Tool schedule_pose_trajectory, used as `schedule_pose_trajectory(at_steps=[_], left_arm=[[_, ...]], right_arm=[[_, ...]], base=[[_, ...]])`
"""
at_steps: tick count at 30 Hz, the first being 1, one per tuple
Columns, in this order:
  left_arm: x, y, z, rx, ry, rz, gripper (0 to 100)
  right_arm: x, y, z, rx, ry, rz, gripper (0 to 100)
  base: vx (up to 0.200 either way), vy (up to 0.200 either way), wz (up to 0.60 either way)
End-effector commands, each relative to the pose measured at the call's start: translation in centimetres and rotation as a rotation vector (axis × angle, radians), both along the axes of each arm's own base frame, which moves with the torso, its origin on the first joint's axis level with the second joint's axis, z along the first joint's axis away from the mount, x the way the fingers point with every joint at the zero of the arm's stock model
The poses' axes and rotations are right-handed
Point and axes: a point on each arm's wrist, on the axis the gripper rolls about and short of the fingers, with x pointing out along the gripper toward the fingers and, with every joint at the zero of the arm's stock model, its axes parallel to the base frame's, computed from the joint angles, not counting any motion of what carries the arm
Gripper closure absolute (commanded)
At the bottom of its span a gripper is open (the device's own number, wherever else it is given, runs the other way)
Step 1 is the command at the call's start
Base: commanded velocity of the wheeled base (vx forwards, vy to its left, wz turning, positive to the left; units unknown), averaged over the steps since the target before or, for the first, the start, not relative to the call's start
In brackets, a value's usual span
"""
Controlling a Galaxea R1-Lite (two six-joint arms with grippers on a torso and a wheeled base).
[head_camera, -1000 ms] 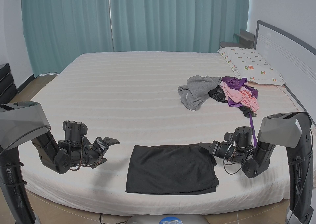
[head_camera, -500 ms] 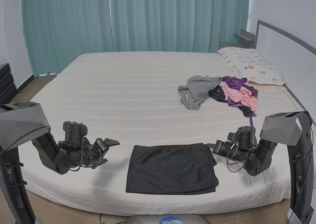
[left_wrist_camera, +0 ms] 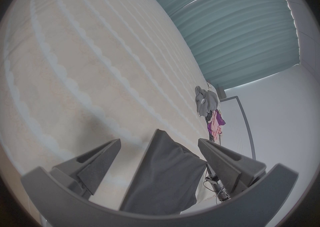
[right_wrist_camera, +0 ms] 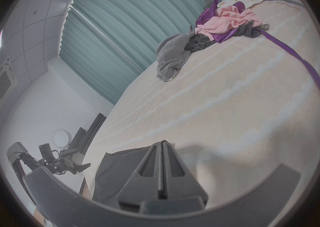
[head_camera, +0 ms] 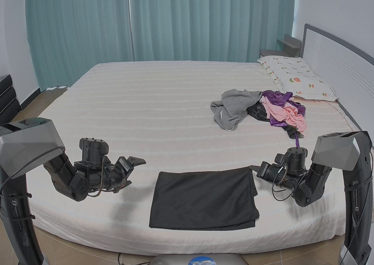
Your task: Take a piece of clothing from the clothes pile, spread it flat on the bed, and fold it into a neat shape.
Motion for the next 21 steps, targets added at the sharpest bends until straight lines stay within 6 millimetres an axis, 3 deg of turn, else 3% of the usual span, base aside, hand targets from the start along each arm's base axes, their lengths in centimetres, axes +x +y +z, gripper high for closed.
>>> schedule_pose_trajectory(at_steps=[1,5,12,21], left_arm=[[1.6,-1.5,-0.9,0.014,-0.018,-0.005,0],[2.5,-3.0,-1.1,0.024,-0.045,-0.041,0],[3.1,-6.7,-3.3,0.146,-0.094,-0.111,0],[4.9,-7.9,-4.1,0.194,-0.131,-0.064,0]], right_arm=[[0.0,0.1,0.3,0.011,-0.004,-0.002,100],[-0.1,0.1,0.3,0.017,-0.001,-0.003,100],[-0.1,0.2,0.3,0.023,-0.016,-0.002,100],[-0.2,0.3,0.2,0.022,-0.015,0.001,100]], base=[[0.000,0.000,0.00],[0.000,0.000,0.00],[0.000,0.000,0.00],[0.000,0.000,0.00]])
